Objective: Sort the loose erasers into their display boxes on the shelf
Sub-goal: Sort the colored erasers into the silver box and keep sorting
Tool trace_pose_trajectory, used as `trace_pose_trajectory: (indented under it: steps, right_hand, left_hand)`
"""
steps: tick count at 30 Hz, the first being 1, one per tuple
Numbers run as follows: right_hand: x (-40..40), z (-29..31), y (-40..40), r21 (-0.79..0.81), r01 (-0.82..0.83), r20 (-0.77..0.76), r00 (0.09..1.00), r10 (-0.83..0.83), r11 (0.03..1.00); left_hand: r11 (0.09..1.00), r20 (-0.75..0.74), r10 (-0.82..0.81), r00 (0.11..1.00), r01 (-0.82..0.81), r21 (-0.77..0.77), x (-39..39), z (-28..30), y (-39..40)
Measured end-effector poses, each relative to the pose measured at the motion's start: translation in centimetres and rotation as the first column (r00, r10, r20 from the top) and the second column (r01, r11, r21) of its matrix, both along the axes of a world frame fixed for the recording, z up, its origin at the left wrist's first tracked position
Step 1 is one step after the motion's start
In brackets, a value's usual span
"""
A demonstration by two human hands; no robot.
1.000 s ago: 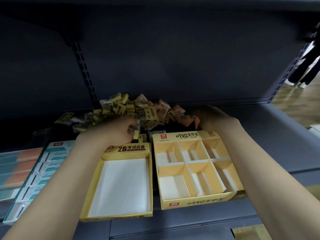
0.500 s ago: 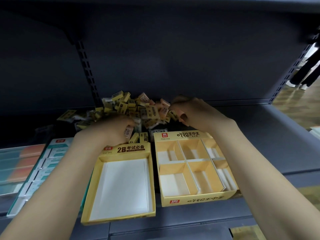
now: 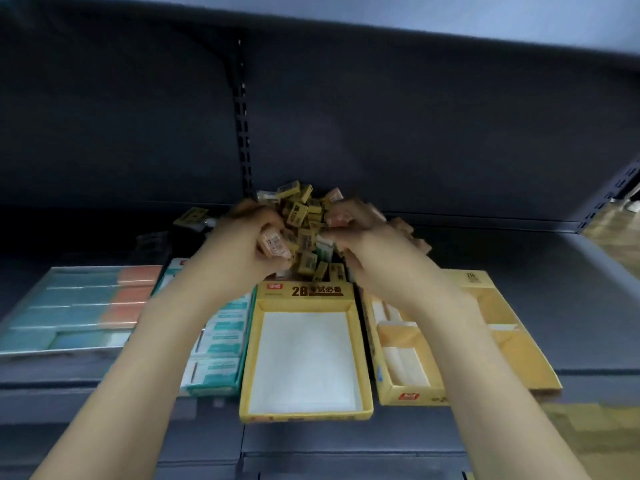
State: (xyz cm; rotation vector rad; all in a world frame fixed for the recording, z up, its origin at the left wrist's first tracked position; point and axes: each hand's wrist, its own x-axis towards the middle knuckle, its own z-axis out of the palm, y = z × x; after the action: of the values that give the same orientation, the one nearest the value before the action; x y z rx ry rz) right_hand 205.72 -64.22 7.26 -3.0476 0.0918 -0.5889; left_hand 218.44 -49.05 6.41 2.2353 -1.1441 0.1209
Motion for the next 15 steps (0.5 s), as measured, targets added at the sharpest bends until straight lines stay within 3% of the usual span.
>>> trace_pose_trajectory:
  steps: [4, 7, 11, 15]
  right_hand:
    - [1.8, -1.0, 3.1, 0.16, -0.094, 0.07, 0.994, 0.084, 0.983]
    - [3.4, -1.5, 5.8, 0.254, -0.065, 0.051, 0.997, 0.054, 0.965]
    - [5.4, -1.8, 9.6, 0.383, -0.05, 0.048, 0.998, 0.034, 0.922]
    - [7.4, -2.5, 12.5, 0.403, -0.004, 0.008, 1.0, 0.001, 0.915]
  left_hand:
    - [0.987, -0.144, -0.018, 0.989, -0.006, -0.161, 0.4, -0.1, 3.8]
    - [0.968, -0.246, -0.025, 0.969, -0.038, -0.247, 1.2, -0.5, 6.7]
    - [0.958, -0.241, 0.009, 0.971, -0.077, -0.276, 3.1, -1.0, 10.7]
    - [0.956, -0.285, -0.01, 0.959, -0.074, -0.282, 5.0, -1.4, 14.2]
